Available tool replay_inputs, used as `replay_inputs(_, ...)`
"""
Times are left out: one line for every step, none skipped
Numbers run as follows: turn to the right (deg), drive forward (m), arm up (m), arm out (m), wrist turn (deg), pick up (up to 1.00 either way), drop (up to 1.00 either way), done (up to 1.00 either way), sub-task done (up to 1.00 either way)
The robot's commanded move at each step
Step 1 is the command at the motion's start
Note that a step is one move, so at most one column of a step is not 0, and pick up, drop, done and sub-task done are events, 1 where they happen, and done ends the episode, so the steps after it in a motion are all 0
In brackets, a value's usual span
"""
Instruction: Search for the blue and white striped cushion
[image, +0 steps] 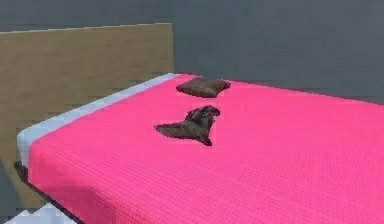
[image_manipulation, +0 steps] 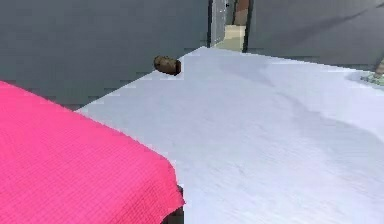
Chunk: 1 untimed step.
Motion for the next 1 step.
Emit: replay_inputs(0.0, 0.00, 0.00, 0.00, 0.0, 0.00, 0.00, 1.00, 0.00)
